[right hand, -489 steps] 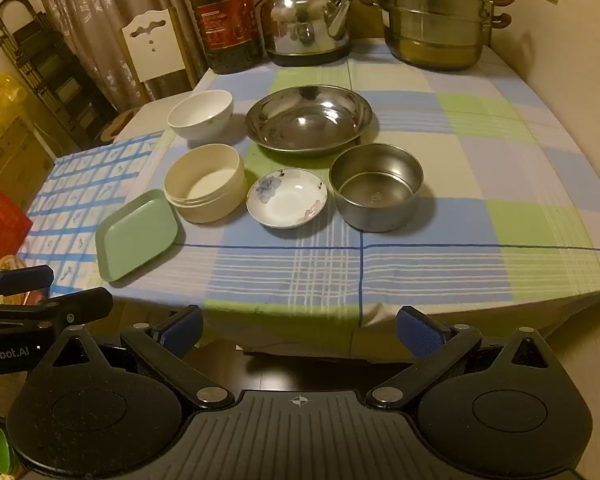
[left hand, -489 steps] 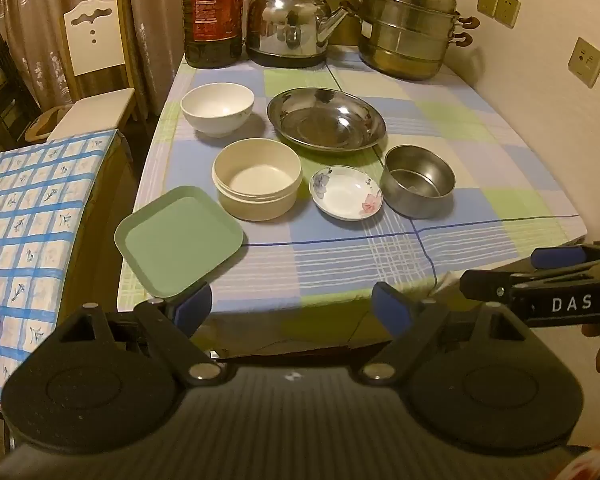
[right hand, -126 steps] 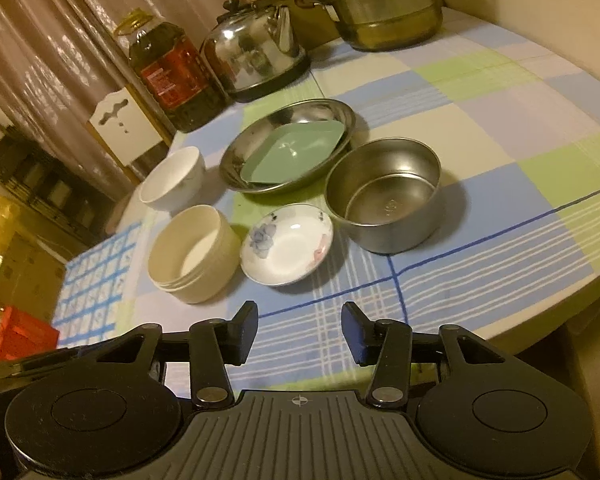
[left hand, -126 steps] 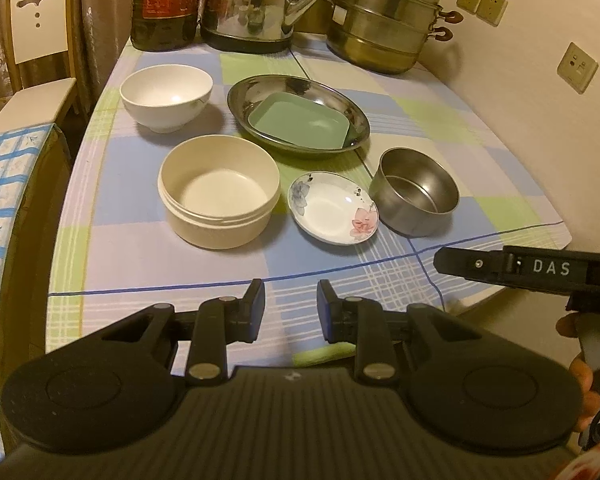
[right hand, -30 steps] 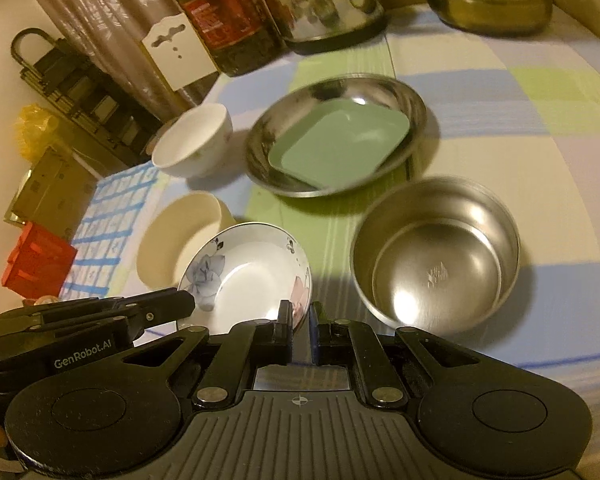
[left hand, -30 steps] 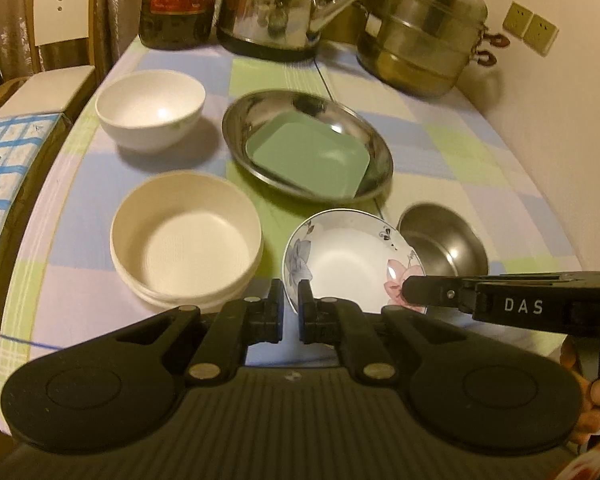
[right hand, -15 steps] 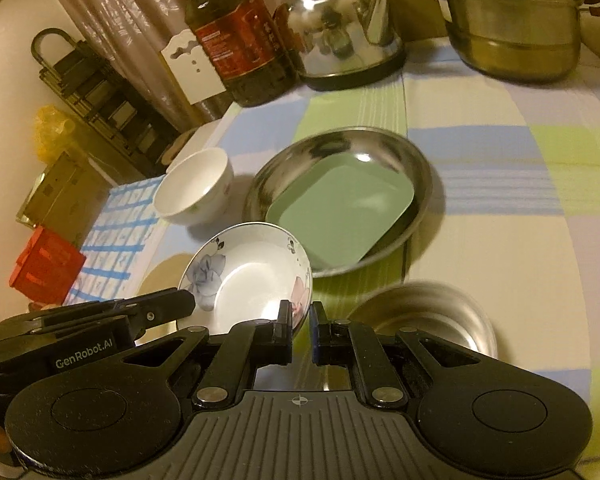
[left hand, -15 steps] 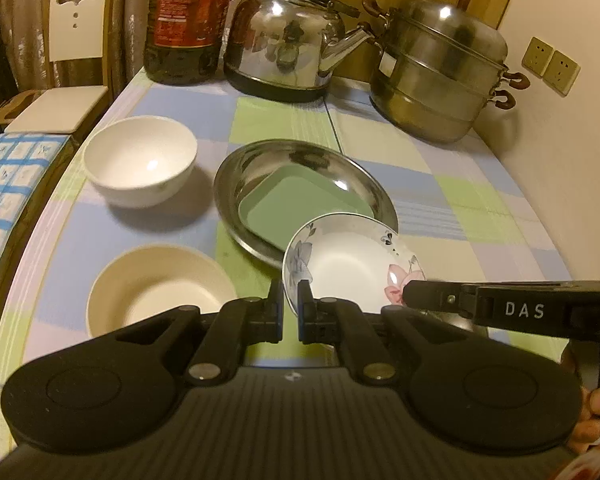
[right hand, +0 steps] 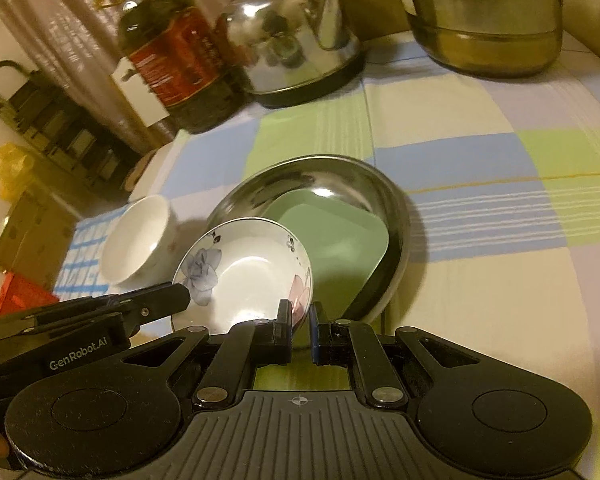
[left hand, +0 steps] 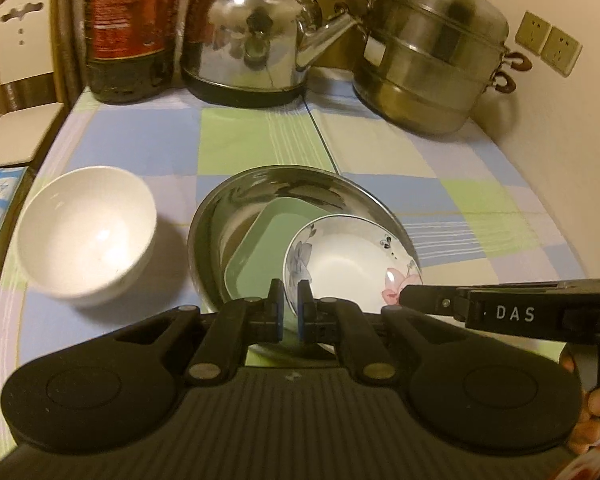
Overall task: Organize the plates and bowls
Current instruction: 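Carry the floral dish onto the green tray and open the left gripper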
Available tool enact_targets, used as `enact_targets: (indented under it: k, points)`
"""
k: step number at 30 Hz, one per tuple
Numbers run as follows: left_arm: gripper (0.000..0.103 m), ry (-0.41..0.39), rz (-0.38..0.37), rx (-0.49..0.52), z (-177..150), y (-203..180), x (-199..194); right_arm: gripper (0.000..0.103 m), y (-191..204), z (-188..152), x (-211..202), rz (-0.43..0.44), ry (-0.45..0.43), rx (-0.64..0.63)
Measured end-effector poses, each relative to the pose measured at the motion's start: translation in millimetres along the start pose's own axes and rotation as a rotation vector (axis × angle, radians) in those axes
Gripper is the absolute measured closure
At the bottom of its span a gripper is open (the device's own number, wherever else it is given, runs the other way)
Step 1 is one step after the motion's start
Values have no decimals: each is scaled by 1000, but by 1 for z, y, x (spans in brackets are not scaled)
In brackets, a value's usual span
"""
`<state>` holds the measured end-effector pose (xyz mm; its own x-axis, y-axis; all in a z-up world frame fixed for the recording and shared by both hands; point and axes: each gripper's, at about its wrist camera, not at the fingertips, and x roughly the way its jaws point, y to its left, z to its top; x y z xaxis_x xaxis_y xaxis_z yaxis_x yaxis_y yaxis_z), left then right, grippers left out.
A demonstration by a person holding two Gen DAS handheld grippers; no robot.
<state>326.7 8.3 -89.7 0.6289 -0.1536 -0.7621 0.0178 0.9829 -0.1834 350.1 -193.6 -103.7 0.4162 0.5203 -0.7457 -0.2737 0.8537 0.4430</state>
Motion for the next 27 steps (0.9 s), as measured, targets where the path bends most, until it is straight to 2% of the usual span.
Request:
enact_targets:
  k: [13, 27]
  points:
    - [98, 121, -39, 51, 22, 16, 62, 94, -13, 20, 50, -89, 38, 85]
    - [97, 174, -40, 75, 26, 18, 84, 94, -16, 27, 69, -141, 60, 83]
